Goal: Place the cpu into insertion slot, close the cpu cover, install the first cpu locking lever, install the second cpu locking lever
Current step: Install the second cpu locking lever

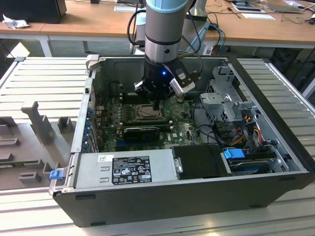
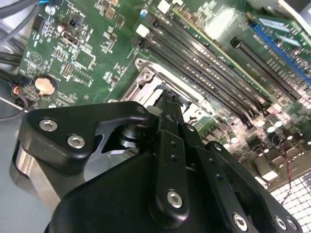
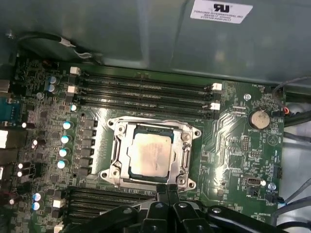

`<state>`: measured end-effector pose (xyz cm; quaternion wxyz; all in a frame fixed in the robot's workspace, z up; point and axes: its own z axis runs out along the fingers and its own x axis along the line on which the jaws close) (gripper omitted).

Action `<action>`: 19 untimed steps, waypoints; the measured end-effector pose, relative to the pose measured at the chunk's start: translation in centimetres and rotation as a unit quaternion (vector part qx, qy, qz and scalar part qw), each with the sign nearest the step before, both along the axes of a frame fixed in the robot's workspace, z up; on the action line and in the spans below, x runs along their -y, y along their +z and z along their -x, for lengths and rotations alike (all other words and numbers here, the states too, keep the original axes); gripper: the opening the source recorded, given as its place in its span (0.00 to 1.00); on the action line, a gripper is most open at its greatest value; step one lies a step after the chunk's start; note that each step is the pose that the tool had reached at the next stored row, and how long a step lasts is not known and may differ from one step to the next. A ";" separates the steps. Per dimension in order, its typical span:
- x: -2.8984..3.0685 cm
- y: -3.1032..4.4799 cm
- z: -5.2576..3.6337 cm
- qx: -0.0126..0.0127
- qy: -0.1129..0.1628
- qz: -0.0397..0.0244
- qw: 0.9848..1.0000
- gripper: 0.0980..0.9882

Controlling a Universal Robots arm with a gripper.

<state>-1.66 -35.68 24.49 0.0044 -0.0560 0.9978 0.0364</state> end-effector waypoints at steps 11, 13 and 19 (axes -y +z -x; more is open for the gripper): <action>1.76 -1.34 3.12 -0.002 0.000 -0.008 1.000 0.01; 1.79 -1.70 3.17 -0.002 0.000 -0.013 1.000 0.01; 2.73 -1.76 3.71 -0.002 0.000 -0.053 0.999 0.01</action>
